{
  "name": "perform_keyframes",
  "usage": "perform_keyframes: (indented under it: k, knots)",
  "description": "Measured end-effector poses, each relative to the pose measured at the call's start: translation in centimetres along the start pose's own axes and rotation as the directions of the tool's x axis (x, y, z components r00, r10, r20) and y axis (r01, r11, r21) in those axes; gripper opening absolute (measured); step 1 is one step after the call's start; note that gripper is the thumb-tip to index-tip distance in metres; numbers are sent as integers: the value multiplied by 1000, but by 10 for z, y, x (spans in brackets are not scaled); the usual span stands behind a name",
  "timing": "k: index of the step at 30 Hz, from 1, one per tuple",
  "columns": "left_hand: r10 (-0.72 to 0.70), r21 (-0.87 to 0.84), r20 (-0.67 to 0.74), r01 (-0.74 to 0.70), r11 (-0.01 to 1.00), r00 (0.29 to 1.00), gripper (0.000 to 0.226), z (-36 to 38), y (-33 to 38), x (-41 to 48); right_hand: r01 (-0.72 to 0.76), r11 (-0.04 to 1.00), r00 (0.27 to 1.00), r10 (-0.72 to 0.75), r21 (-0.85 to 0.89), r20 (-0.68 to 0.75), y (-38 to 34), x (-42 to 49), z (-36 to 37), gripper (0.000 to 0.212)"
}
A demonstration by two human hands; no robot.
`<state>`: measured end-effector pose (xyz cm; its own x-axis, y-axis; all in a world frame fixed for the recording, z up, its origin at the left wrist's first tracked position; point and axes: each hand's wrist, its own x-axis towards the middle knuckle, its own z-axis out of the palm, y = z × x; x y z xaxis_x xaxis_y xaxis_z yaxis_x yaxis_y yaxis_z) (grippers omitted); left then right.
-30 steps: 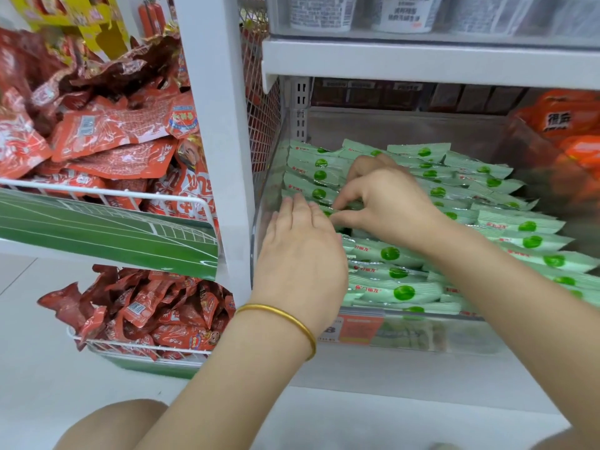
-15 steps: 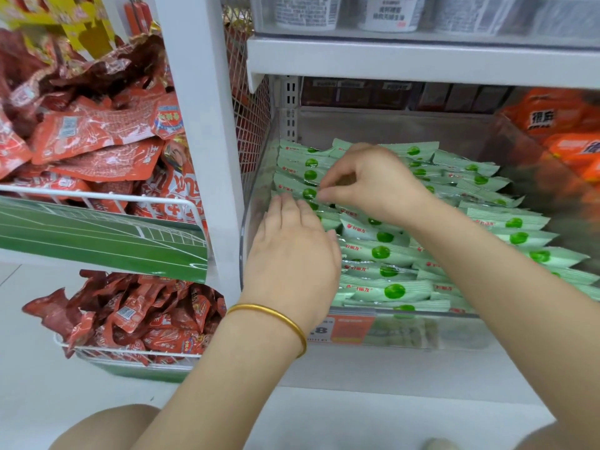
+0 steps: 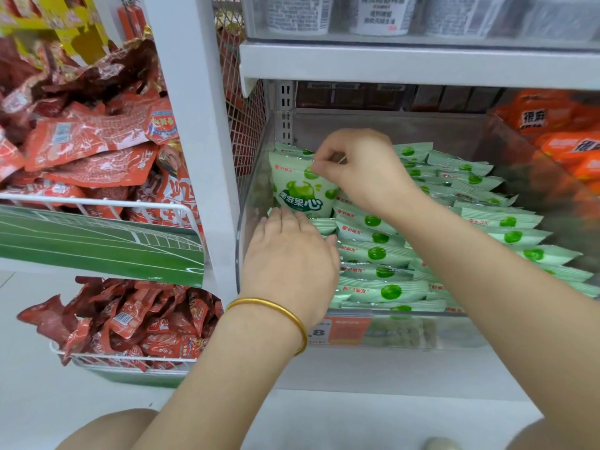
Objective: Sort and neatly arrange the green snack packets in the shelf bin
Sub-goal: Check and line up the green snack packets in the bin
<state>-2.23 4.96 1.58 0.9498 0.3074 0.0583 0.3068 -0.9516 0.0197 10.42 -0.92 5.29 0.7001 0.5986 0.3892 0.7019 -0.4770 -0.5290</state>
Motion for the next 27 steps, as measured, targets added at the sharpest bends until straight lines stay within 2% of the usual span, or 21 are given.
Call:
perform_keyframes:
  k: [1,3,5,8,11,13,17,20,22,24,25,27]
  knots:
    - [-1,-7,2,1,1000,1000,65,0,0,0,-23,999,999,24,40,-40,1,-3,-1,6]
    - [0,-9,-29,0,1000,1000,77,1,-1,0,-96,969,980,131,228,-146,3,-11,-6,14]
    - [-5,-38,-68,2,999,998,95,2,-2,0,-168,867,938,287,469,-194,7,-19,-17,21]
    - [-30,-119,-81,20,993,996,92,2,-2,-1,-234,688,880,450,687,-150,15,-34,-34,18]
    - [-54,-162,-70,42,986,996,70,0,-2,-1,-282,567,852,518,774,-69,26,-48,-49,13]
    - [-54,-192,-85,36,981,995,56,-1,-3,-1,-303,542,845,534,784,-43,35,-56,-55,11]
    - [-73,-386,-224,-20,922,972,51,-6,-1,1,-324,513,837,547,795,-12,45,-69,-59,12]
    - [-130,-626,-313,-102,773,941,45,-17,5,-1,-323,538,865,502,779,12,44,-72,-60,13]
    - [-156,-787,-299,-151,599,941,42,-26,12,-5,-300,577,895,446,760,14,41,-74,-62,13]
    - [-119,-901,-251,-187,392,961,42,-29,18,-7,-270,622,923,384,735,15,39,-76,-61,13]
    - [-87,-928,-231,-192,321,969,44,-28,19,-7,-259,630,931,364,732,16,38,-77,-60,13]
    - [-18,-926,-249,-233,296,968,53,-23,22,-6,-239,610,936,351,755,13,37,-80,-58,12]
